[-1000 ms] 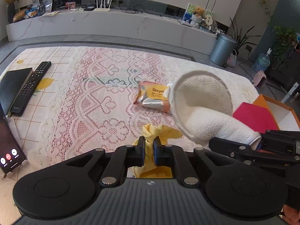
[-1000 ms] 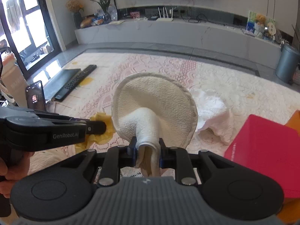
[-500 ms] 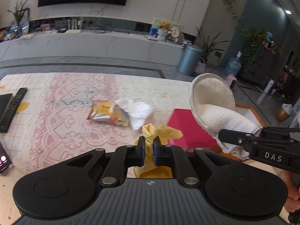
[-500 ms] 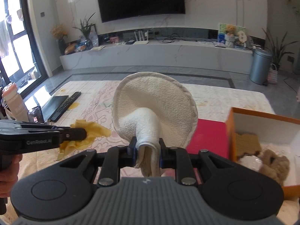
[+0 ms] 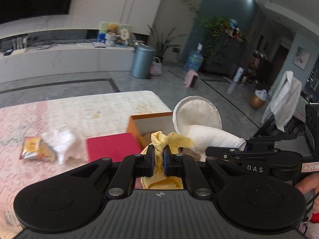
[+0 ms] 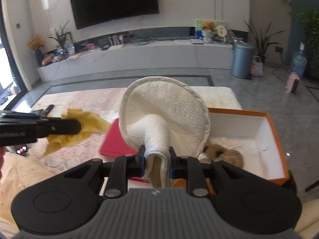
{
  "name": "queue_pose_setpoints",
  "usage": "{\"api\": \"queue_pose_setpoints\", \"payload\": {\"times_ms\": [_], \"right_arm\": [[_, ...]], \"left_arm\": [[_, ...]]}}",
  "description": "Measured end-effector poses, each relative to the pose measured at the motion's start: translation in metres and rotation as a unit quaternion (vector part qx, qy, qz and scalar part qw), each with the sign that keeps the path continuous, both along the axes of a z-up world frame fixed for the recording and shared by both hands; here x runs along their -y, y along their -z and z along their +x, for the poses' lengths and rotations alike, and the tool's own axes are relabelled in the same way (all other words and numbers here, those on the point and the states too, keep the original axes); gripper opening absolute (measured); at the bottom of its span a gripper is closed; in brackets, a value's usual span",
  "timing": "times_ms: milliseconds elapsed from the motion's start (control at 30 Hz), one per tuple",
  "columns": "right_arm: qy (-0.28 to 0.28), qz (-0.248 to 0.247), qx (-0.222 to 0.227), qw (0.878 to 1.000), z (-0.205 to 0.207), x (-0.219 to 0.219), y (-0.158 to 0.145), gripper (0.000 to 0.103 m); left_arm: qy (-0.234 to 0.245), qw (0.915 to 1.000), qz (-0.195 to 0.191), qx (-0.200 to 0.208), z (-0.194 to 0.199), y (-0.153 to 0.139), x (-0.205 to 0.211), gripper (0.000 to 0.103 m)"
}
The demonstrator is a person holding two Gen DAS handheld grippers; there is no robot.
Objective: Organize soft objects
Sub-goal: 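Carry the yellow cloth with left tool while right tool carries the terry pad to the box, then lower and open left tool in the box while right tool releases the terry pad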
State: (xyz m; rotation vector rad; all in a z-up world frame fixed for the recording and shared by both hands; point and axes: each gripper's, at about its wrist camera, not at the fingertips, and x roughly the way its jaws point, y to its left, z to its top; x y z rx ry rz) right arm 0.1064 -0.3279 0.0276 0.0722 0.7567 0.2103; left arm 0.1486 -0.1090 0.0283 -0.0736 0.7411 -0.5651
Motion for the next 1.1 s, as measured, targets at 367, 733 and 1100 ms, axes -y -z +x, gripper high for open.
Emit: {"api": "queue_pose_setpoints", "payload": {"times_ms": [367, 733, 1100], "right_arm": [[0.068, 0.016, -0.05, 0.996, 0.052, 0.099, 0.025, 0.02], [0.081, -0.004, -0.149, 0.986, 0.135, 0.136, 0.102, 0.02], [0.075, -0.055, -0.208, 0.974, 0.191, 0.144, 0.154, 0.026]], "left_arm": [[0.056, 0.9977, 0.004, -0.037, 0.075, 0.023, 0.08, 0.009], [0.074, 0.9895, 0.082, -0.093, 0.144, 0.1, 0.144, 0.009], [0.085, 0.98, 0.137, -0.117, 0.172, 0.15, 0.166, 0.009]]}}
